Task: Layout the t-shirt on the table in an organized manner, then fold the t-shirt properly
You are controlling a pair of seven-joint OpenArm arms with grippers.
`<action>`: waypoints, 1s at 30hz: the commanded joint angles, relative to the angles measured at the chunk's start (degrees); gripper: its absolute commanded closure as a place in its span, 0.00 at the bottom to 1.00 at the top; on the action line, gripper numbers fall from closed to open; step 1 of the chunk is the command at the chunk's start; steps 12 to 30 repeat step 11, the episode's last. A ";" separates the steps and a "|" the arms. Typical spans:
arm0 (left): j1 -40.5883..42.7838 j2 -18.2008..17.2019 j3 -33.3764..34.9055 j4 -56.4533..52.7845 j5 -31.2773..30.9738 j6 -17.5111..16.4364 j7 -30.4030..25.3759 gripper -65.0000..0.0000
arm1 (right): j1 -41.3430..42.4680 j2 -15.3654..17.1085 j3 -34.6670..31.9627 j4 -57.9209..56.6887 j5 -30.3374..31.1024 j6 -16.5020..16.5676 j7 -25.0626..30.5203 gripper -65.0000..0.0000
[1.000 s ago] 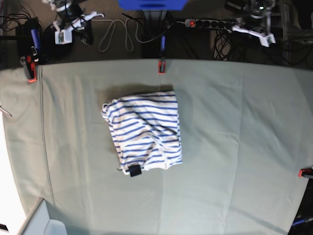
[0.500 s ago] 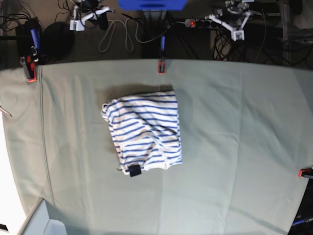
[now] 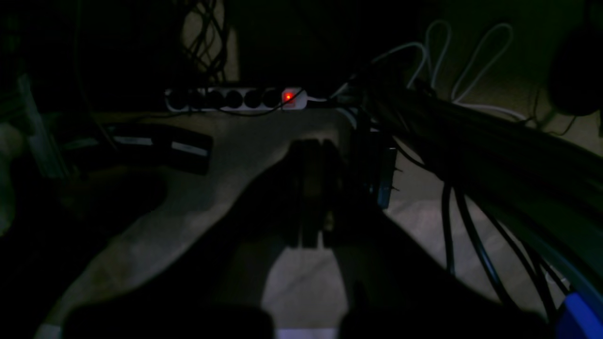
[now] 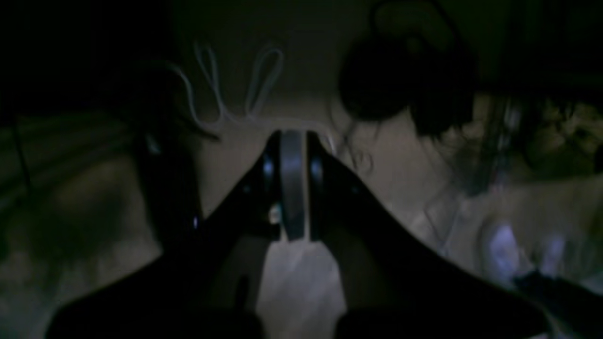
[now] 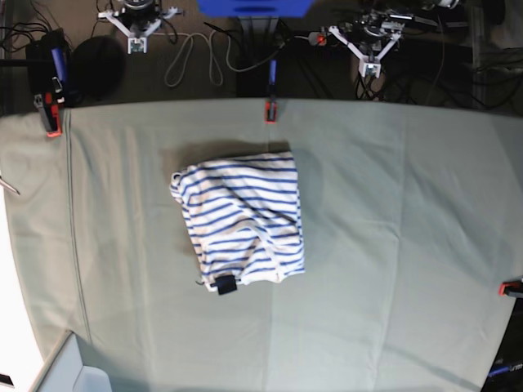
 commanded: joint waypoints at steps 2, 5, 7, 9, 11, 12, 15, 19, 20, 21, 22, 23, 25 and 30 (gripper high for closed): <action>0.19 -0.35 0.02 0.25 -0.25 -0.48 2.57 1.00 | -0.32 0.37 0.16 0.01 0.22 -2.30 -0.17 1.00; 0.37 -0.26 0.02 2.01 -0.25 -4.26 5.47 1.00 | -0.50 -0.69 -0.02 0.01 0.22 -2.30 -0.70 1.00; 0.37 -0.26 -0.33 2.71 -0.33 -4.79 6.52 1.00 | -0.68 -0.86 -0.11 0.01 0.22 -2.30 -0.70 1.00; 0.28 -0.35 -0.33 2.89 -0.33 -4.79 6.61 1.00 | -0.76 -0.95 -0.11 0.01 0.22 -2.30 -0.70 1.00; 0.28 -0.35 -0.33 2.89 -0.33 -4.79 6.61 1.00 | -0.76 -0.95 -0.11 0.01 0.22 -2.30 -0.70 1.00; 0.28 -0.35 -0.33 2.89 -0.33 -4.79 6.61 1.00 | -0.76 -0.95 -0.11 0.01 0.22 -2.30 -0.70 1.00; 0.28 -0.35 -0.33 2.89 -0.33 -4.79 6.61 1.00 | -0.76 -0.95 -0.11 0.01 0.22 -2.30 -0.70 1.00; 0.28 -0.35 -0.33 2.89 -0.33 -4.79 6.61 1.00 | -0.76 -0.95 -0.11 0.01 0.22 -2.30 -0.70 1.00; 0.28 -0.35 -0.33 2.89 -0.33 -4.79 6.61 1.00 | -0.76 -0.95 -0.11 0.01 0.22 -2.30 -0.70 1.00; 0.28 -0.35 -0.33 2.89 -0.33 -4.79 6.61 1.00 | -0.76 -0.95 -0.11 0.01 0.22 -2.30 -0.70 1.00; 0.28 -0.35 -0.33 2.89 -0.33 -4.79 6.61 1.00 | -0.76 -0.95 -0.11 0.01 0.22 -2.30 -0.70 1.00; 0.28 -0.35 -0.33 2.89 -0.33 -4.79 6.61 1.00 | -0.76 -0.95 -0.11 0.01 0.22 -2.30 -0.70 1.00; 0.28 -0.35 -0.33 2.89 -0.33 -4.79 6.61 1.00 | -0.76 -0.95 -0.11 0.01 0.22 -2.30 -0.70 1.00; 0.28 -0.35 -0.33 2.89 -0.33 -4.79 6.61 1.00 | -0.76 -0.95 -0.11 0.01 0.22 -2.30 -0.70 1.00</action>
